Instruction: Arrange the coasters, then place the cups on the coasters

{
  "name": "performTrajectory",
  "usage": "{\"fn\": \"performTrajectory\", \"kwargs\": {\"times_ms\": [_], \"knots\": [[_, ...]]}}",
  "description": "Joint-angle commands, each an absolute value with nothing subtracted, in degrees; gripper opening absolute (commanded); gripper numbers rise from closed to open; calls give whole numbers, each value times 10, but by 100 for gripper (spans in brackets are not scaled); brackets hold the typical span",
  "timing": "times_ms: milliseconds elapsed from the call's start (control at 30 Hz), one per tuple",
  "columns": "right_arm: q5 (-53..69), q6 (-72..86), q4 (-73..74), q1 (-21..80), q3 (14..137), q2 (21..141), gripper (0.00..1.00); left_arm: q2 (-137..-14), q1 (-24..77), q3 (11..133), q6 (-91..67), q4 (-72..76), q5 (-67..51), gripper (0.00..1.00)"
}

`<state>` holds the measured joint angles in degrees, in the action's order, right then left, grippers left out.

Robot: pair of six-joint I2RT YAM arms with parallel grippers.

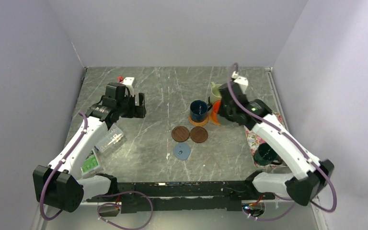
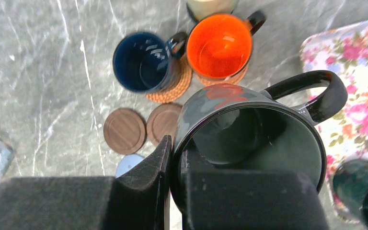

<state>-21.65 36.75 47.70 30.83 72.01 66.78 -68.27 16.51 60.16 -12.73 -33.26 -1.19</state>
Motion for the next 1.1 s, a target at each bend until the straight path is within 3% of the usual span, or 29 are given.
{"fn": "performTrajectory", "kwargs": {"times_ms": [0, 267, 1067], "knots": [[-332, 480, 544, 395, 785, 730, 0, -671, 163, 603, -124, -317, -19, 93], [-335, 570, 589, 467, 844, 857, 0, -665, 163, 603, -125, -316, -23, 93], [-341, 605, 551, 495, 874, 1029, 0, -670, 163, 603, -122, -318, -13, 93]]}}
